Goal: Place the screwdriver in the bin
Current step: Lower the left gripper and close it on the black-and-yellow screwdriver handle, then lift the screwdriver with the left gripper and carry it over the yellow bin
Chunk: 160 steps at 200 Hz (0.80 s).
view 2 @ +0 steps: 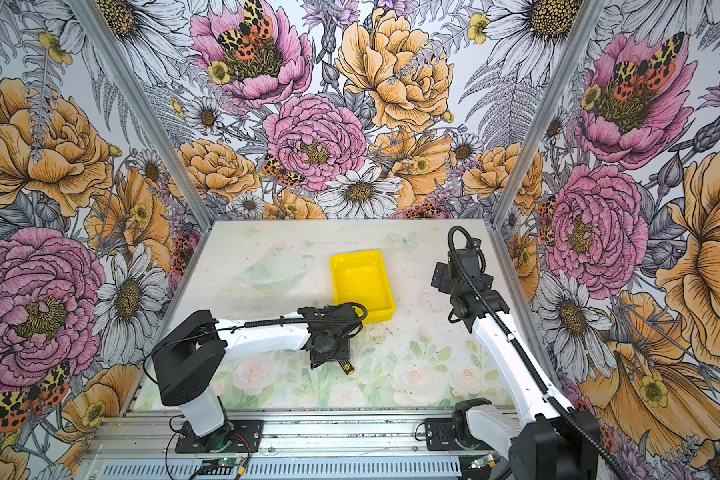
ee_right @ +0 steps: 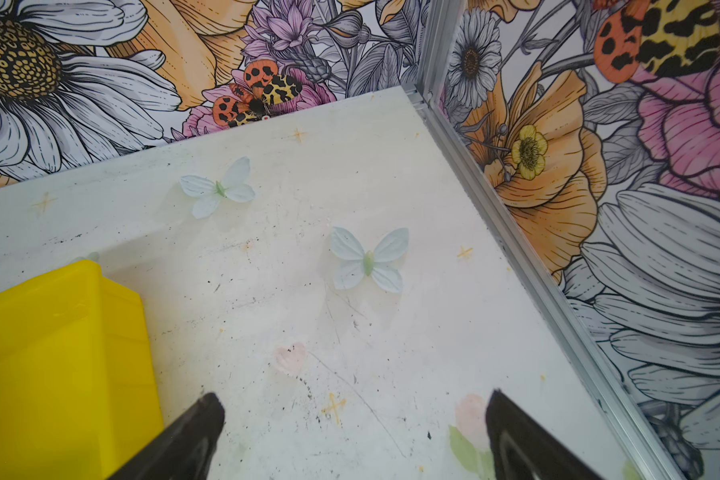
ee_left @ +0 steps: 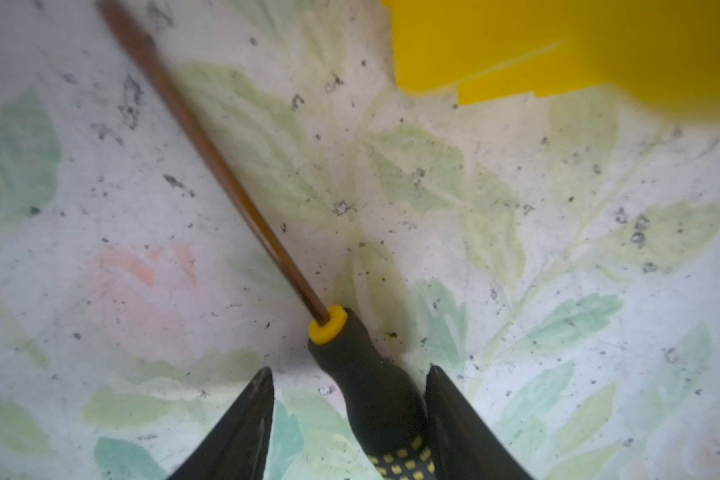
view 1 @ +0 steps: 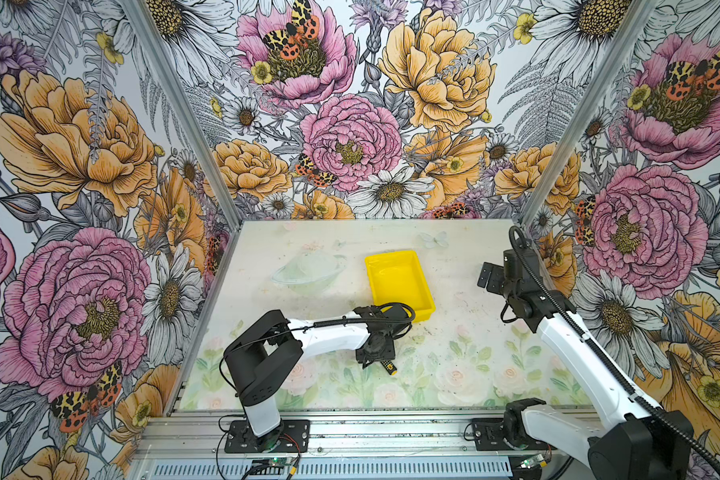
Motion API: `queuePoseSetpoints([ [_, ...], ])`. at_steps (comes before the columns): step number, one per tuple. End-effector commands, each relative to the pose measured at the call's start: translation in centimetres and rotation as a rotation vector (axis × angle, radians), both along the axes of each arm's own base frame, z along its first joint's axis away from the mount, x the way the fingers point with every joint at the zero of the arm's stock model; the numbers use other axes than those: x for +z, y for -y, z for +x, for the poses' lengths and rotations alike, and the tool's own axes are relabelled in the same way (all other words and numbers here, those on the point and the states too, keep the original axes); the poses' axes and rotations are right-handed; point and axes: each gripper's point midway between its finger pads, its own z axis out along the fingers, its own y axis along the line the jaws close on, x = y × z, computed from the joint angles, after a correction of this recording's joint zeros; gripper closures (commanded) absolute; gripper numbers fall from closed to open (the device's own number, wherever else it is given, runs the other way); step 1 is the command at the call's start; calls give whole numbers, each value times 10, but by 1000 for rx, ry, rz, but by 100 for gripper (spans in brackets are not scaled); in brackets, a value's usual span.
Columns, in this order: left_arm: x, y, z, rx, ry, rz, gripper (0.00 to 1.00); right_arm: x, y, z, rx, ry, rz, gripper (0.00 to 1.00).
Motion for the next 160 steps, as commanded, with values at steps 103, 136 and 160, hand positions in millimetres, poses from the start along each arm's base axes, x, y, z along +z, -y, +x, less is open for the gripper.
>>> queuePoseSetpoints([
  [103,2,-43,7,36,31,108,79,4,10,-9,-48,24,-4,1],
  [136,9,-54,14,55,57,106,84,8,11,-6,-50,28,-6,0],
  [160,27,-65,28,68,108,112,91,7,10,-5,-56,26,6,1],
])
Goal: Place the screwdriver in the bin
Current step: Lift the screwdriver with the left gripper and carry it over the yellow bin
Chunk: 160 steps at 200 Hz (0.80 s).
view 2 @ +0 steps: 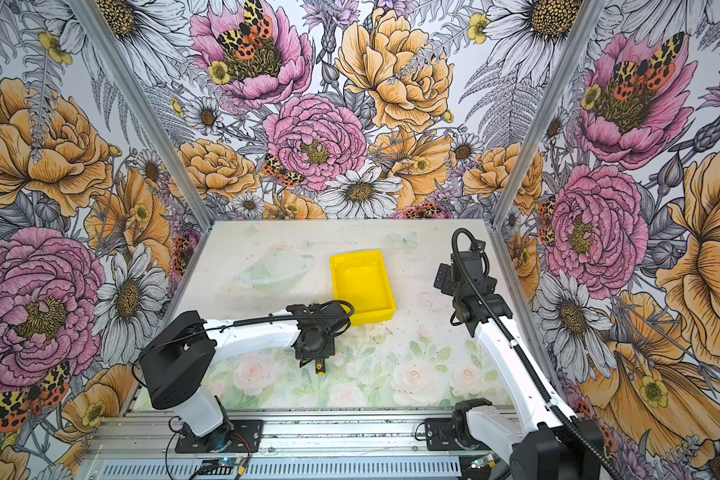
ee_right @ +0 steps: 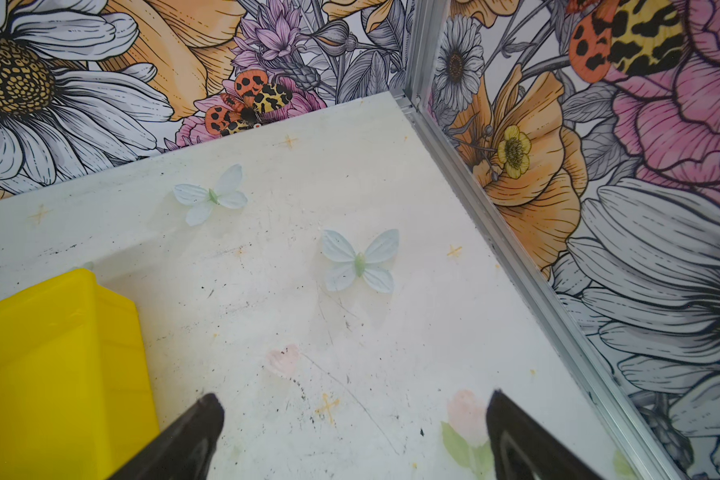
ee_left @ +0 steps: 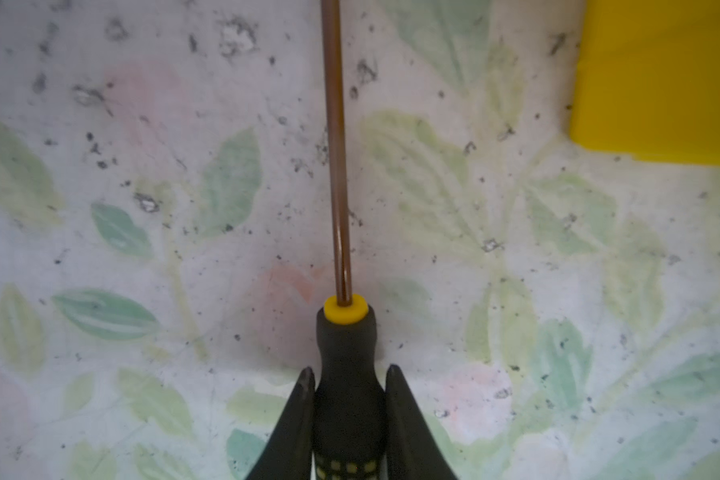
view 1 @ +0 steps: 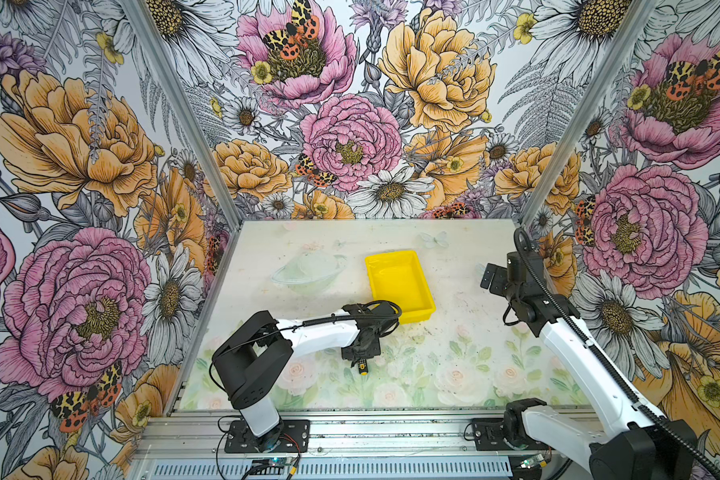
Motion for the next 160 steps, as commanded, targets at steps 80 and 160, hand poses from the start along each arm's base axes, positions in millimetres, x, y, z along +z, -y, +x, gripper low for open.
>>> queuePoseSetpoints([
  [80,136,0,99,-57,300,-115,95,6,2,5,-42,19,42,1],
  [160,129,73,178,-68,280,-201,95,8,2,12,-37,14,34,0],
])
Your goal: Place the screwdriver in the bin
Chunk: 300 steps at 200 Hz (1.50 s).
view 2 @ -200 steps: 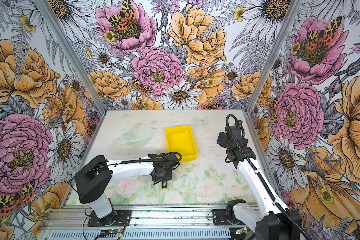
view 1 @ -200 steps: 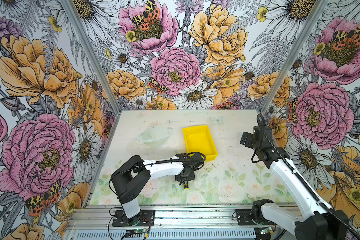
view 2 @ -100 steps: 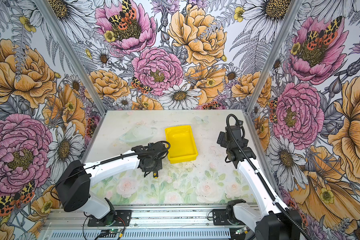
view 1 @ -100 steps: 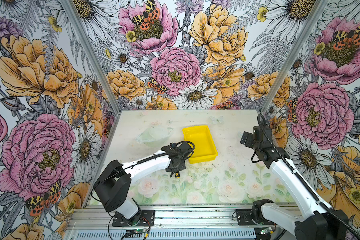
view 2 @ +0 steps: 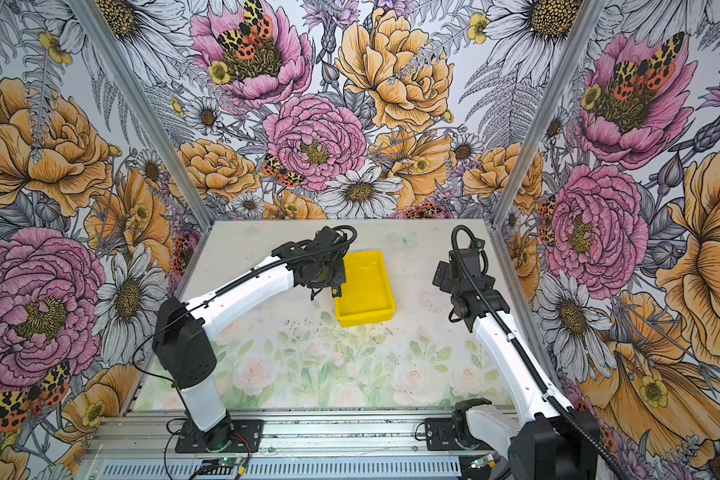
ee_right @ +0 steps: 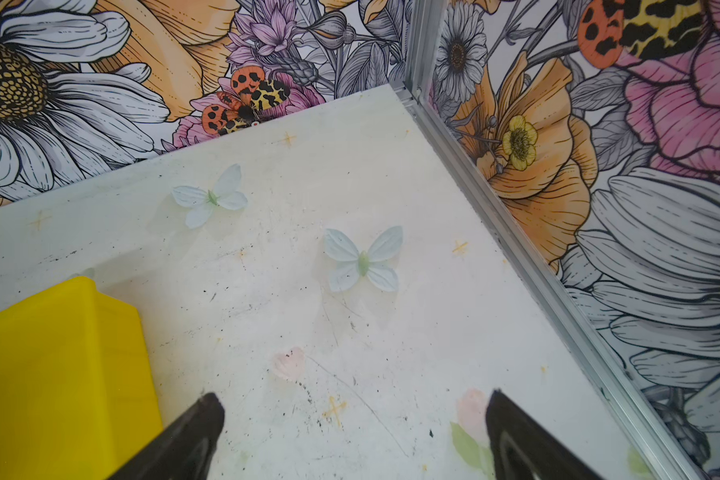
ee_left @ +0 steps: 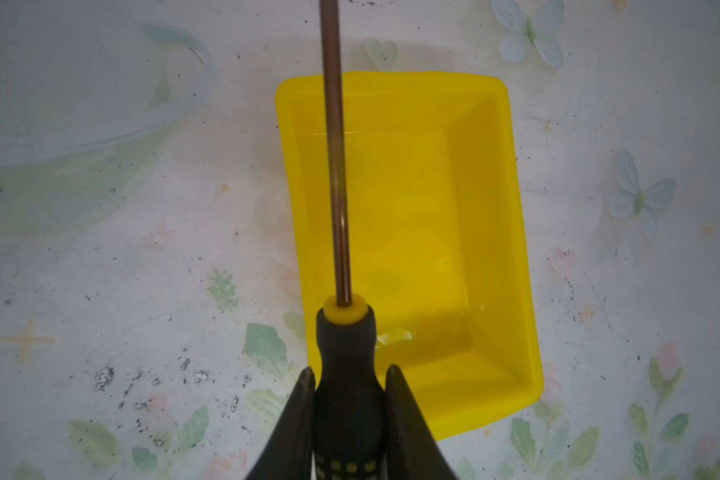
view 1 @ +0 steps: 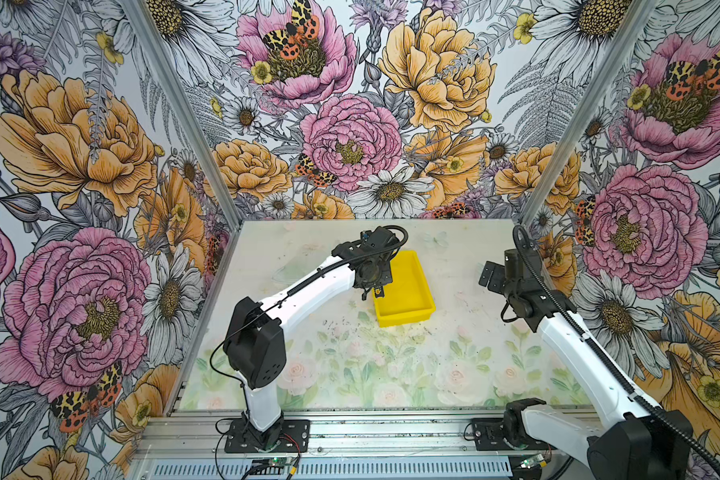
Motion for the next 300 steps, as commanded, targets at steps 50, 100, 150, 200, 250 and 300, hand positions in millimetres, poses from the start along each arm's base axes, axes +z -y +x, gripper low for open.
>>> queuePoseSetpoints([
  [50,-45,33,23,-43,-83,2,96,10,6,5,-19,13,-9,0],
  [100,-61,41,22,-65,-96,31,92,9,6,9,-6,6,-1,0],
  [150,-51,46,21,-96,-63,36,49,9,-1,10,38,-4,30,0],
  [200,-11,38,19,-113,17,23,25,28,7,-4,10,64,16,0],
  [250,49,-36,5,-92,209,128,1,37,18,-22,-36,122,6,1],
  [300,63,-91,-1,-86,252,26,1,17,24,-31,-73,93,22,1],
])
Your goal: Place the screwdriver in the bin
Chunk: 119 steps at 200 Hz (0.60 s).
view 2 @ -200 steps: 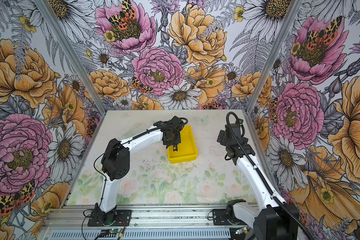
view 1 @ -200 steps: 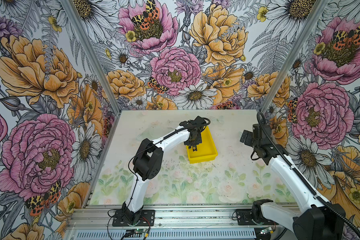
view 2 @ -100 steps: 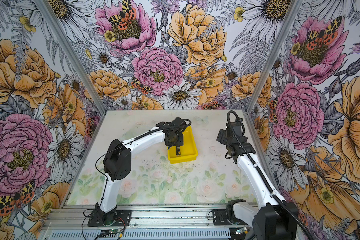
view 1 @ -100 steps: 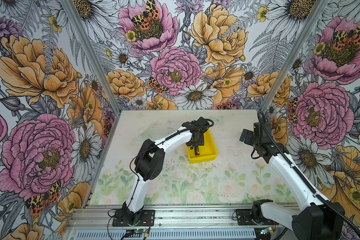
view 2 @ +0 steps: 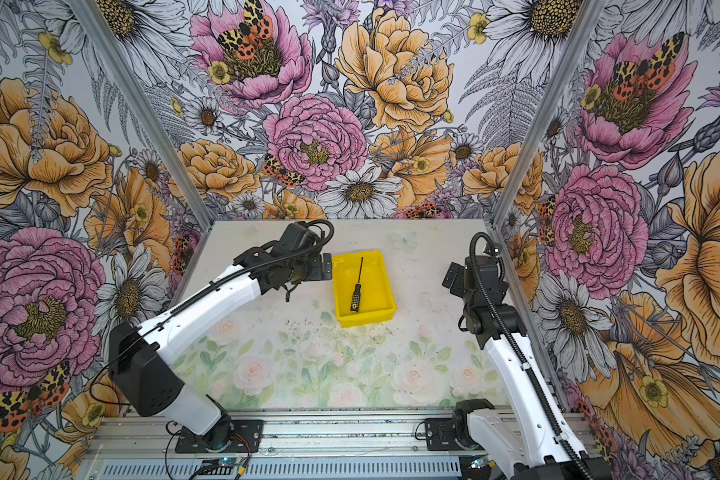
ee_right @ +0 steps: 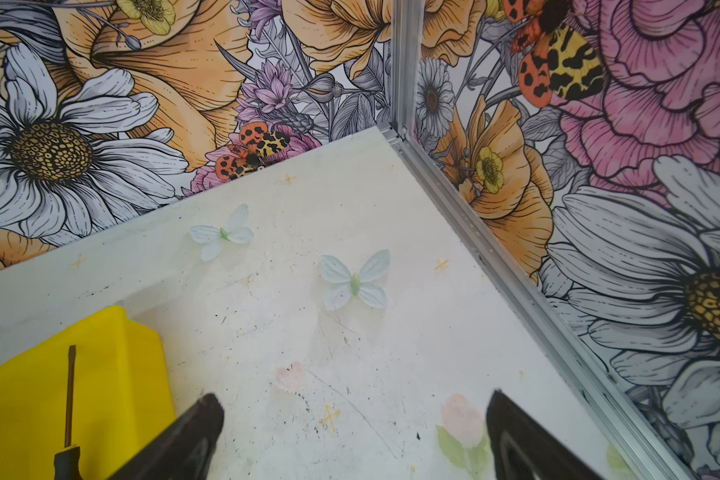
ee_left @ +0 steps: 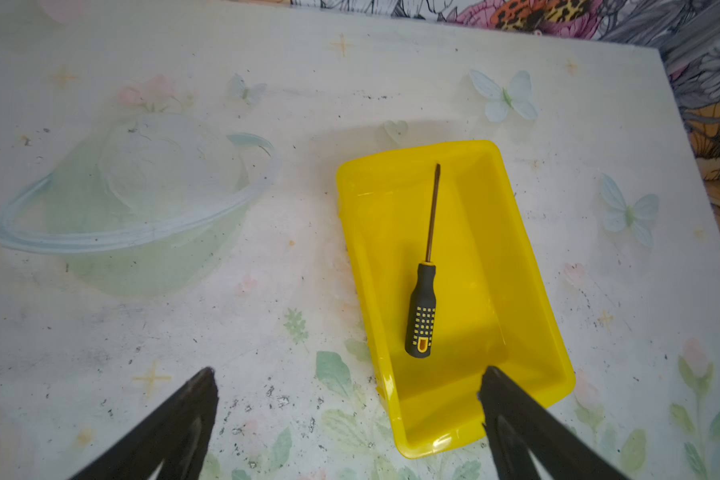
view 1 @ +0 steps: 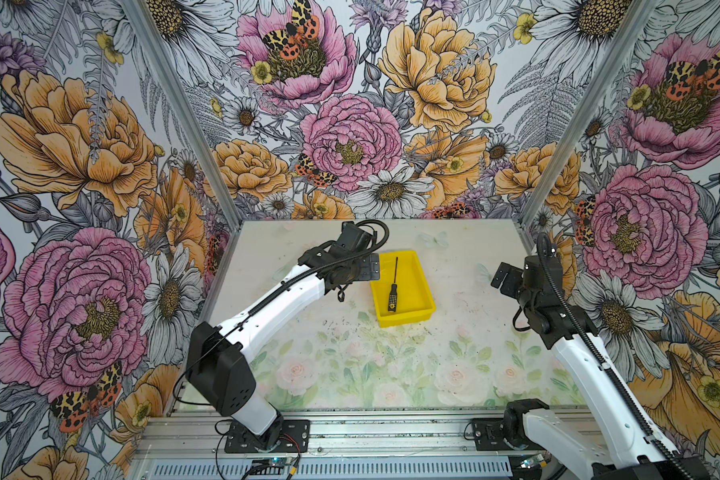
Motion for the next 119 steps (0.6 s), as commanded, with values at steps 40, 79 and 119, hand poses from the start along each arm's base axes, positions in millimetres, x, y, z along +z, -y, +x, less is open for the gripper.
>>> queuePoseSetpoints([
  [40,-5,-20,10,9,2,-51,1,-5,21,-13,-132,83,-3,0],
  [79,-20,-105,29,218,90,-19,1,-15,30,-27,-118,255,-110,1],
  [119,-31,-165,34,334,259,197,1,-33,6,-12,81,304,-203,0],
])
